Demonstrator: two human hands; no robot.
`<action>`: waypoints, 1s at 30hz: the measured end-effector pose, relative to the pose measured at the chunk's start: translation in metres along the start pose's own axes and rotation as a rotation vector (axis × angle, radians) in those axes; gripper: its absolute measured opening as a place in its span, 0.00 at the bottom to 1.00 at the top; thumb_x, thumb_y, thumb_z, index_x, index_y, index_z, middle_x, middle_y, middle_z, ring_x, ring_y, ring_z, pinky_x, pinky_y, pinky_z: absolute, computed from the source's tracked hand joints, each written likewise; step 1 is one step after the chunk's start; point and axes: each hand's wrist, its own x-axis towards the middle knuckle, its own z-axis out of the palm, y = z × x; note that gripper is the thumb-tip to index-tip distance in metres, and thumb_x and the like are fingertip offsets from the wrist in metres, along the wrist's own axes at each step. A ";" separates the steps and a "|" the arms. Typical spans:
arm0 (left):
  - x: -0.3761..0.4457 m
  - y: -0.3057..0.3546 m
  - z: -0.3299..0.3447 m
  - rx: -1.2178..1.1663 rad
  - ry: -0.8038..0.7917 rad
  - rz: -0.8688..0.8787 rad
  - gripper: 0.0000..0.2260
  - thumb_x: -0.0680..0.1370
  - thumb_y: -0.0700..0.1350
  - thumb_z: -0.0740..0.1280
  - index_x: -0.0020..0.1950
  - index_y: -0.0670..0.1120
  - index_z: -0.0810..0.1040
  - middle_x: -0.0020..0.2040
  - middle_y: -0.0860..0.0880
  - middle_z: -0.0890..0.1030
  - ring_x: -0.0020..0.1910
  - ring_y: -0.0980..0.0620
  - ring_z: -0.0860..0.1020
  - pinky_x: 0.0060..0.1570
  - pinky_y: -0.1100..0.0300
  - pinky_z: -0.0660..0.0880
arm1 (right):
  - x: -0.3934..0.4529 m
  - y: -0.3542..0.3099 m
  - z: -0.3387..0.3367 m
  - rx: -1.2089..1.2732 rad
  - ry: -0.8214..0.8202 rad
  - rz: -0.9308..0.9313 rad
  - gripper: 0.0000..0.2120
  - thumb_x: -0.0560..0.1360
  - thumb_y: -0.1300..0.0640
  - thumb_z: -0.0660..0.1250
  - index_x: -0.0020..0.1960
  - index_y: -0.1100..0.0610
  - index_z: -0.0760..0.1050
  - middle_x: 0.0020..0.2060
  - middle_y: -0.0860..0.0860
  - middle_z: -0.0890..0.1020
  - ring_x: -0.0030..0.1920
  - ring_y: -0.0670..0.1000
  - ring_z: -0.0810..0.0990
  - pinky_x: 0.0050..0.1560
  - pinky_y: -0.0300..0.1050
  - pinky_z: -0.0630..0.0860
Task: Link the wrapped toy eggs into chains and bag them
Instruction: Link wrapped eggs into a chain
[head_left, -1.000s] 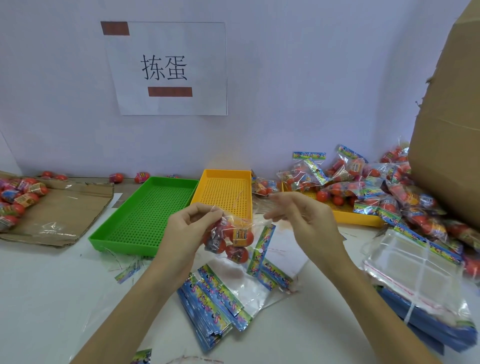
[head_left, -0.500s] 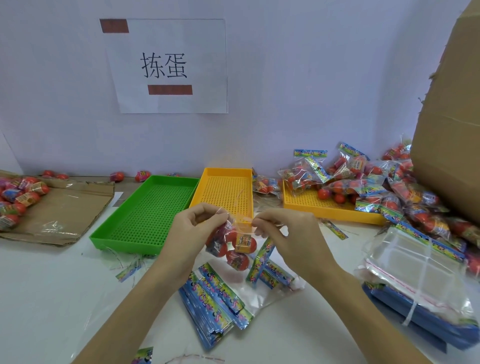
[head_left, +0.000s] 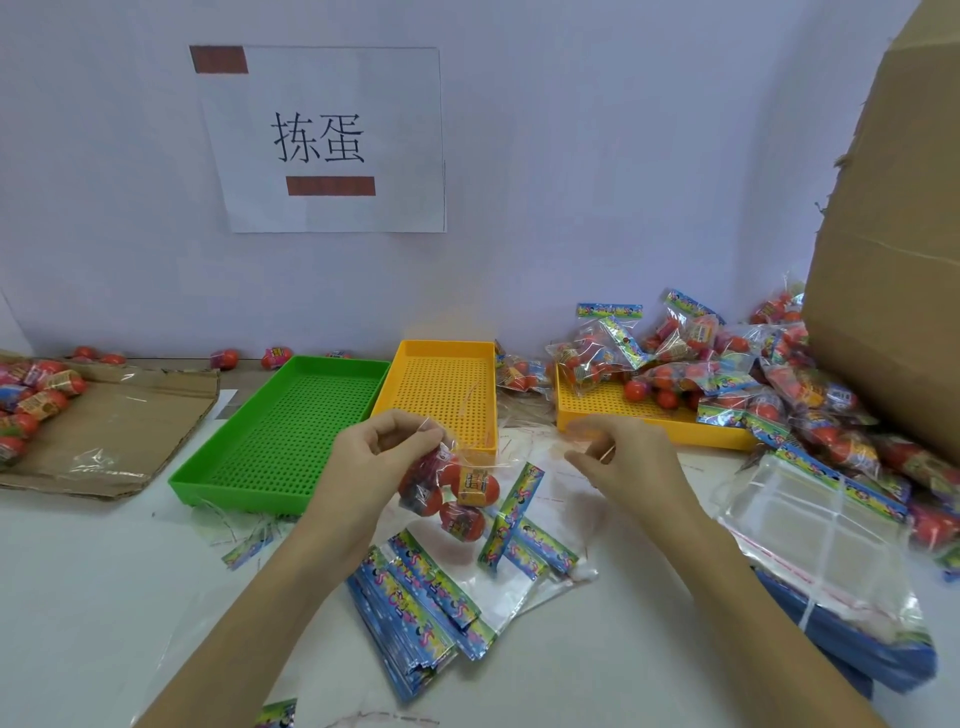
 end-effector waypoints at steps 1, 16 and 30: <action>-0.001 0.000 0.000 0.001 -0.003 0.001 0.04 0.78 0.41 0.74 0.49 0.42 0.86 0.50 0.41 0.87 0.47 0.47 0.83 0.43 0.58 0.77 | -0.001 0.000 0.001 0.007 -0.013 -0.008 0.10 0.76 0.56 0.76 0.58 0.52 0.85 0.43 0.48 0.86 0.40 0.42 0.79 0.46 0.38 0.78; 0.001 -0.001 0.002 -0.142 0.035 -0.029 0.05 0.78 0.40 0.73 0.51 0.39 0.84 0.43 0.45 0.85 0.39 0.52 0.83 0.37 0.61 0.80 | -0.019 -0.052 0.005 0.803 -0.322 0.144 0.30 0.80 0.36 0.56 0.52 0.58 0.86 0.43 0.54 0.88 0.41 0.51 0.85 0.41 0.41 0.82; 0.002 0.002 0.003 -0.314 -0.039 -0.168 0.12 0.75 0.47 0.74 0.52 0.39 0.86 0.47 0.44 0.84 0.43 0.49 0.82 0.43 0.56 0.78 | -0.025 -0.057 0.007 0.806 -0.133 0.082 0.05 0.76 0.53 0.75 0.44 0.54 0.86 0.38 0.47 0.86 0.37 0.41 0.82 0.37 0.31 0.76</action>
